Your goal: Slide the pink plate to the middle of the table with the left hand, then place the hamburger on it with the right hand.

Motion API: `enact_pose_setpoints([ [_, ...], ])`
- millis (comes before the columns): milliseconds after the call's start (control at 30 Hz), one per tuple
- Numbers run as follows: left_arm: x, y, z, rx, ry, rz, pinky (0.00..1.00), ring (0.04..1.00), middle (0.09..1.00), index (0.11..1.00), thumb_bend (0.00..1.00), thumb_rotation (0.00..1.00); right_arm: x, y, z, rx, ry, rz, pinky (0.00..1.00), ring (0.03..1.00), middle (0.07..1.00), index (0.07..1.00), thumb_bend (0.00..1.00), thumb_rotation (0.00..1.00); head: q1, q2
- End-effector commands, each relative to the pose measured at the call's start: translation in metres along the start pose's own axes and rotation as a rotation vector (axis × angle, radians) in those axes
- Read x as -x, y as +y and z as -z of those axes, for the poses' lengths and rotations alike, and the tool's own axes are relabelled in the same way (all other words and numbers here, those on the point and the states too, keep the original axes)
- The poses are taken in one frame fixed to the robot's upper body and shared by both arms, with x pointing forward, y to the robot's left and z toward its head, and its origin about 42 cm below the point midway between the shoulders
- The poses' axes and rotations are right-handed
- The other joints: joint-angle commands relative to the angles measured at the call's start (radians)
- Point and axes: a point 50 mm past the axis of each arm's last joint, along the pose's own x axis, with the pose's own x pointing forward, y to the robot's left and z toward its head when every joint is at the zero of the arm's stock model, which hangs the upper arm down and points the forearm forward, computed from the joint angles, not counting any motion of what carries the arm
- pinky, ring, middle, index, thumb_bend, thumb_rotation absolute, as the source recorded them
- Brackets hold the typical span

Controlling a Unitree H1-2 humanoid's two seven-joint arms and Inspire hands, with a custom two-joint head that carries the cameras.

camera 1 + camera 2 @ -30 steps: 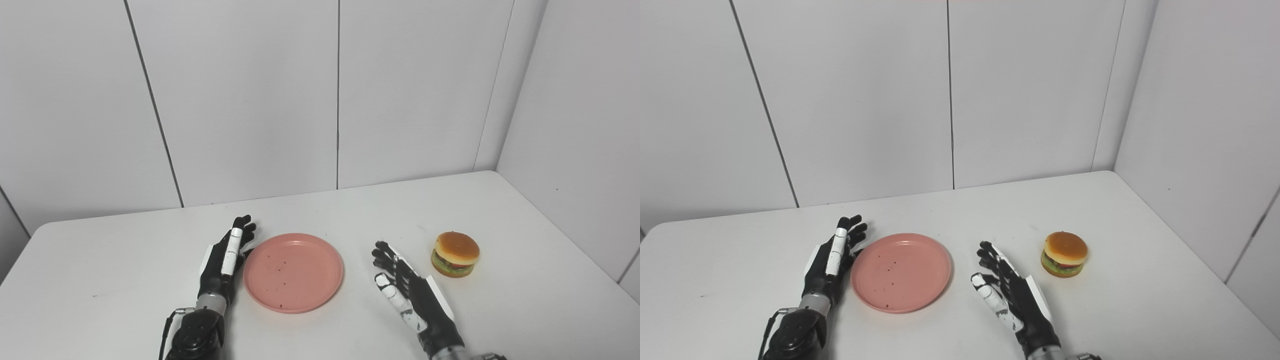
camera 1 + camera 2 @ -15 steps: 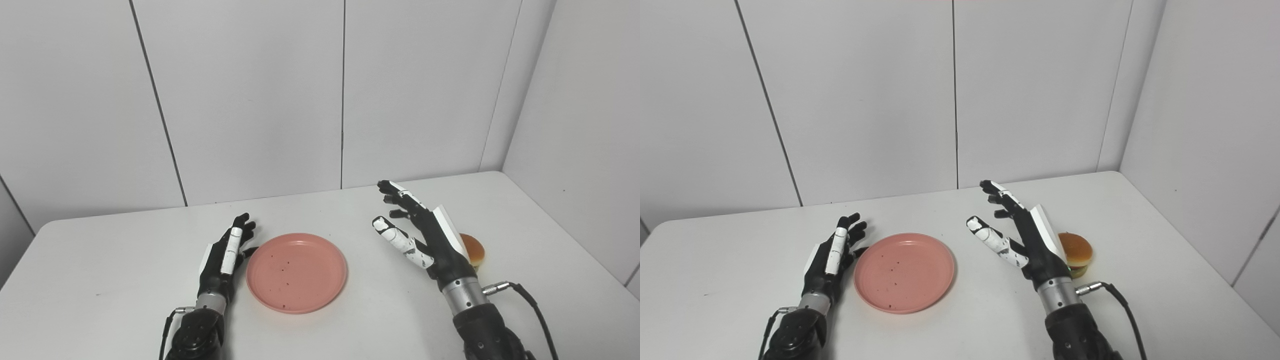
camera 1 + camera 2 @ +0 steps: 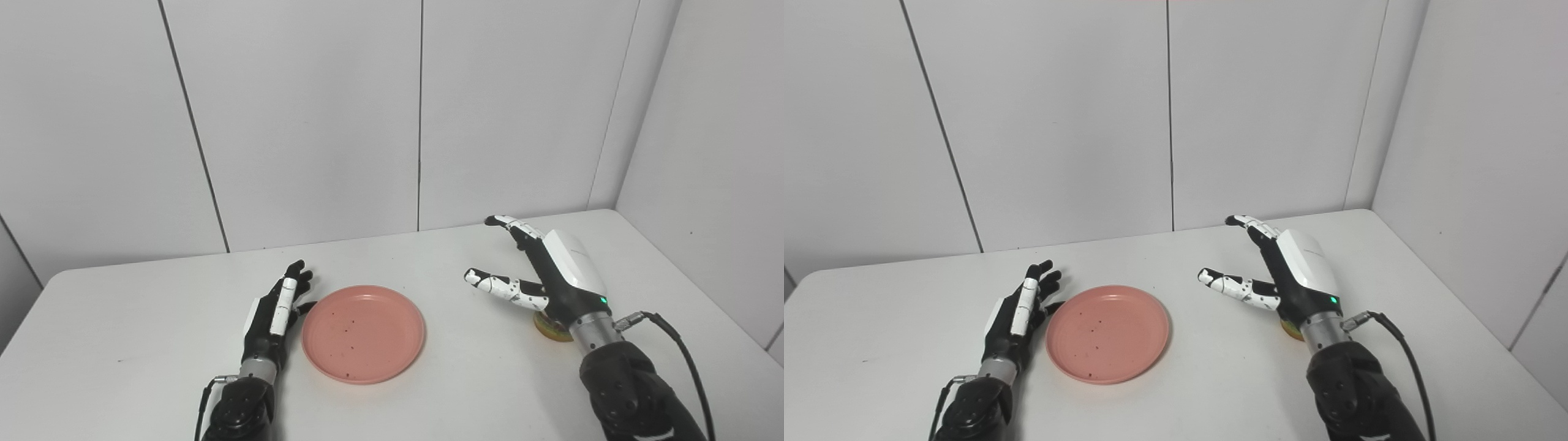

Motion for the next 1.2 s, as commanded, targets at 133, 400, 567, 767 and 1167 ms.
enact_pose_setpoints([
  [133,-0.009,0.011,-0.010,-0.033,-0.015,-0.017,0.90,0.898,0.867,0.857,0.83,0.95,-0.009,-0.018,0.012,0.202,0.009,0.052,0.79,0.856,0.853,0.806,0.81,0.82,-0.003,-0.001],
  [400,-0.010,0.012,-0.011,-0.032,-0.012,-0.011,0.89,0.896,0.867,0.857,0.84,0.94,-0.007,-0.015,0.037,0.276,0.085,0.038,0.84,0.871,0.852,0.803,0.82,0.80,-0.015,-0.002],
  [567,-0.011,0.013,-0.011,-0.036,-0.011,-0.007,0.88,0.896,0.865,0.858,0.83,0.94,-0.009,-0.013,0.047,0.300,0.108,0.032,0.82,0.861,0.849,0.803,0.82,0.80,-0.017,-0.003],
  [767,-0.011,0.012,-0.011,-0.028,-0.011,-0.006,0.93,0.907,0.869,0.853,0.83,0.94,-0.011,-0.007,0.058,0.357,0.132,0.017,0.80,0.840,0.839,0.799,0.81,0.80,-0.013,-0.002],
  [1167,-0.008,0.013,-0.010,-0.037,-0.006,-0.007,0.93,0.907,0.875,0.857,0.84,0.95,-0.021,0.001,0.084,0.365,0.186,-0.006,0.77,0.839,0.836,0.792,0.79,0.75,-0.004,0.003],
])
